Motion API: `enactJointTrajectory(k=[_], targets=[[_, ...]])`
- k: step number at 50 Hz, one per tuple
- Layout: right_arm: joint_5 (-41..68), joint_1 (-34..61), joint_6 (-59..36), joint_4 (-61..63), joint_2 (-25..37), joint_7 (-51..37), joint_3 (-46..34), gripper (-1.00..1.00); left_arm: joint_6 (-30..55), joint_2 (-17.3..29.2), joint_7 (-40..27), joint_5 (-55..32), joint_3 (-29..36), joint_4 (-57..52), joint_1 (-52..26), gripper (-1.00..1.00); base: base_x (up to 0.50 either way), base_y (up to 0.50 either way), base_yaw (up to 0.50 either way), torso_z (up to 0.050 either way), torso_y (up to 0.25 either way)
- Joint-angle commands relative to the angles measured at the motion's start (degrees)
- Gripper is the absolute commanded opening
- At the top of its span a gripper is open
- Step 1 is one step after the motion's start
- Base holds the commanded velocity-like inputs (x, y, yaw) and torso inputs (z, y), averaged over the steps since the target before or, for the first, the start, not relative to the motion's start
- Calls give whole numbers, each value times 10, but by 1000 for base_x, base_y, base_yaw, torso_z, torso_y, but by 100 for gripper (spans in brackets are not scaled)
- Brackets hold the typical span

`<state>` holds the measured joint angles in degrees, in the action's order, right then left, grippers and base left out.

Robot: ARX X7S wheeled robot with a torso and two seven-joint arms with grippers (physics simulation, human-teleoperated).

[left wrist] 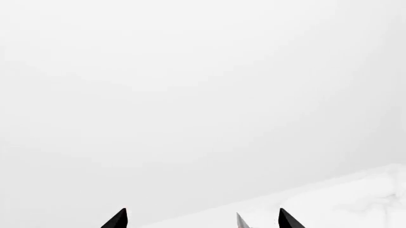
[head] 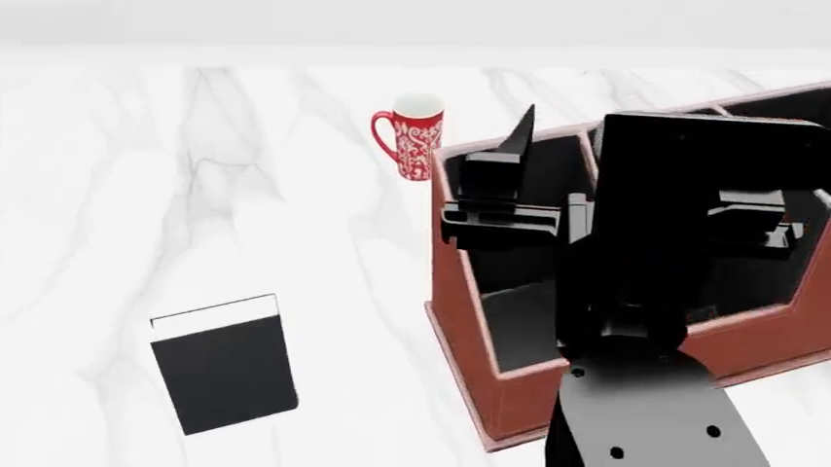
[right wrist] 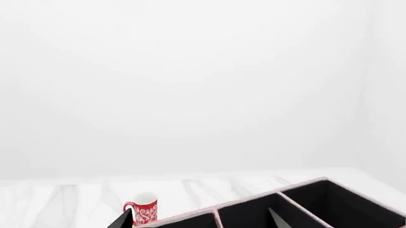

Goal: Pick up the book and place it in the right compartment of the caddy.

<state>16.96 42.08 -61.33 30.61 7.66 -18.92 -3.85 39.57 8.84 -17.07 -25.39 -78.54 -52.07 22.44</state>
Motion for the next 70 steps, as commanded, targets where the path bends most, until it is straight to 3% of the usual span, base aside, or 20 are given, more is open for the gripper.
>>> enactJointTrajectory(k=[1,40,70], targets=[[15,35,-31,-1,2,-2,7,100,-1,-1,1,-2,-2,-1,3,100,500,0,0,0,0],[30,73,-48,-21,1,-23,7,100,-15,-4,-5,17,15,5,6,100,500,0,0,0,1],[40,74,-62,-19,11,-32,-16,100,-28,-10,-4,27,29,13,8,100,66,0,0,0,0]])
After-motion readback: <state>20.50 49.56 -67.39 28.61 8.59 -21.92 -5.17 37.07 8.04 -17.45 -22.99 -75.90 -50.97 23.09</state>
